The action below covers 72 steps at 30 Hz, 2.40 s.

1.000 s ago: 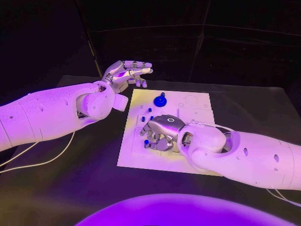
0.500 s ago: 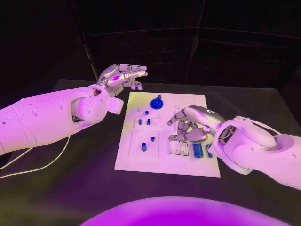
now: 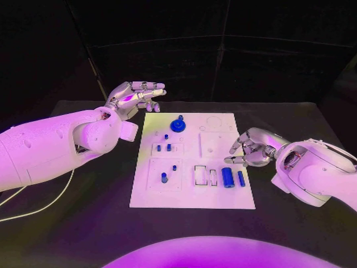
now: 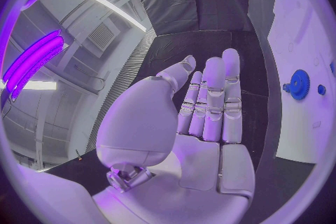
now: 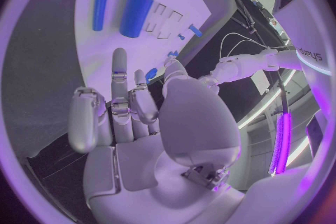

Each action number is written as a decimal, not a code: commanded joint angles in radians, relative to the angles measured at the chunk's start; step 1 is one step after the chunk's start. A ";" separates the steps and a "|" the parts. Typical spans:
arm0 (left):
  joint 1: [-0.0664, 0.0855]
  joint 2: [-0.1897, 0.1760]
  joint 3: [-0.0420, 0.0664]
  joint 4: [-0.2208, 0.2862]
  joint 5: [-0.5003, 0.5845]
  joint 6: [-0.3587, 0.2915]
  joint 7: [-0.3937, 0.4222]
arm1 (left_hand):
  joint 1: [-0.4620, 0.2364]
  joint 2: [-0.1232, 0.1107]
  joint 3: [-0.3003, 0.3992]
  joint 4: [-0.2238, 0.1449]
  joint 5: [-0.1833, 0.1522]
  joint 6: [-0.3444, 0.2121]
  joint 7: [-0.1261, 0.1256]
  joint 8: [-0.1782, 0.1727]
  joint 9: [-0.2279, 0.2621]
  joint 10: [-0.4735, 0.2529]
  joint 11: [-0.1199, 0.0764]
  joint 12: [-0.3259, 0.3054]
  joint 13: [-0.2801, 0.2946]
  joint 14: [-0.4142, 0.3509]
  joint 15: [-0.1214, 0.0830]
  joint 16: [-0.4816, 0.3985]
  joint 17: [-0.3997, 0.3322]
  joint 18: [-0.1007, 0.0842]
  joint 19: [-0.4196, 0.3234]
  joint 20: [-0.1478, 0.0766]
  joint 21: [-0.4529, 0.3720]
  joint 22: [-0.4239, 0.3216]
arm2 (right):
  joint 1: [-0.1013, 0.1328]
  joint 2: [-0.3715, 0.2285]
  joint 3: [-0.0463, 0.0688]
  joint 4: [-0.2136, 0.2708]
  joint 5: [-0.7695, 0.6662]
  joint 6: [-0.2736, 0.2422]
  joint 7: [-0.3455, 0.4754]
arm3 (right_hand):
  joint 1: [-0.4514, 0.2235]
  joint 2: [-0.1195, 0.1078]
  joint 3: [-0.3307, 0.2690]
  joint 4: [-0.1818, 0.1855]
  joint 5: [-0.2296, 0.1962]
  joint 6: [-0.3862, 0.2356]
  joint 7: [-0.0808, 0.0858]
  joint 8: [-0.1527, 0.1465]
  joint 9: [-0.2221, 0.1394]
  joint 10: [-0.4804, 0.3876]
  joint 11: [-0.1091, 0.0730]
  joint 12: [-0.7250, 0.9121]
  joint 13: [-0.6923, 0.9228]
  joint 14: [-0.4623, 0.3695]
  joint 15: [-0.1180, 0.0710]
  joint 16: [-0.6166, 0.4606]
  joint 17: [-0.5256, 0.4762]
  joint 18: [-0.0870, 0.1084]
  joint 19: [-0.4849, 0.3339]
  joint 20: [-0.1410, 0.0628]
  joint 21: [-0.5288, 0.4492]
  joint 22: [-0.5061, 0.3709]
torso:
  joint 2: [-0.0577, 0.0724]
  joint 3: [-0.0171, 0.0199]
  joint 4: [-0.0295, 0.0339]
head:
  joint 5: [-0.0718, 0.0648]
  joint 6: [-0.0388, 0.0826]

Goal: Assemble the parts on the task board

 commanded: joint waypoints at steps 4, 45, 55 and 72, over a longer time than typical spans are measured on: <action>0.001 -0.003 -0.001 0.005 0.003 0.014 0.004 | 0.002 0.006 -0.007 0.001 0.004 -0.004 0.000 0.005 -0.001 -0.007 0.003 0.006 0.000 -0.002 0.004 0.000 -0.001 0.013 -0.003 0.005 -0.006 -0.002 | -0.012 -0.008 -0.003 0.003 -0.025 0.019 -0.135 | -0.026 0.017 -0.038 0.009 -0.002 -0.022 0.002 0.030 0.015 -0.009 0.001 -0.005 0.003 0.033 -0.003 -0.004 0.002 -0.008 0.006 -0.001 0.003 -0.001 | -0.004 0.0001 -0.0059 | -0.014 -0.003; 0.001 -0.019 -0.007 0.016 0.003 0.011 0.001 | -0.002 0.006 -0.012 0.004 0.004 -0.005 0.001 0.006 -0.001 -0.008 0.003 0.010 0.001 -0.002 0.004 0.001 -0.002 0.013 -0.003 0.006 -0.008 -0.003 | -0.067 0.038 -0.007 0.004 -0.075 0.106 -0.170 | -0.021 0.059 -0.097 0.004 0.036 -0.101 0.005 0.140 0.091 0.200 0.005 0.262 0.369 0.034 -0.001 -0.004 0.005 -0.041 0.067 -0.002 0.100 0.155 | -0.002 -0.0013 -0.0039 | -0.018 -0.006; 0.001 -0.021 -0.007 0.018 0.003 0.011 0.000 | -0.002 0.006 -0.012 0.004 0.004 -0.005 0.001 0.006 -0.001 -0.008 0.003 0.010 0.001 -0.002 0.004 0.001 -0.002 0.013 -0.003 0.006 -0.008 -0.003 | -0.067 0.066 -0.007 -0.012 -0.084 0.127 -0.182 | -0.028 0.070 -0.103 0.005 0.035 -0.091 0.001 0.149 0.097 0.202 0.001 0.265 0.373 0.034 -0.003 -0.004 0.005 -0.041 0.067 -0.003 0.100 0.155 | -0.003 -0.0010 -0.0038 | -0.016 -0.009; 0.001 -0.024 -0.007 0.020 0.003 0.013 -0.004 | -0.002 0.006 -0.012 0.004 0.004 -0.005 0.001 0.006 -0.001 -0.008 0.003 0.010 0.001 -0.002 0.004 0.001 -0.002 0.013 -0.003 0.006 -0.008 -0.003 | -0.068 0.110 -0.007 -0.050 -0.089 0.181 -0.200 | -0.029 0.094 -0.110 -0.002 0.027 -0.077 -0.006 0.160 0.109 0.205 -0.004 0.269 0.377 0.034 -0.006 -0.004 0.005 -0.041 0.067 -0.006 0.101 0.156 | -0.003 -0.0020 -0.0036 | -0.016 -0.012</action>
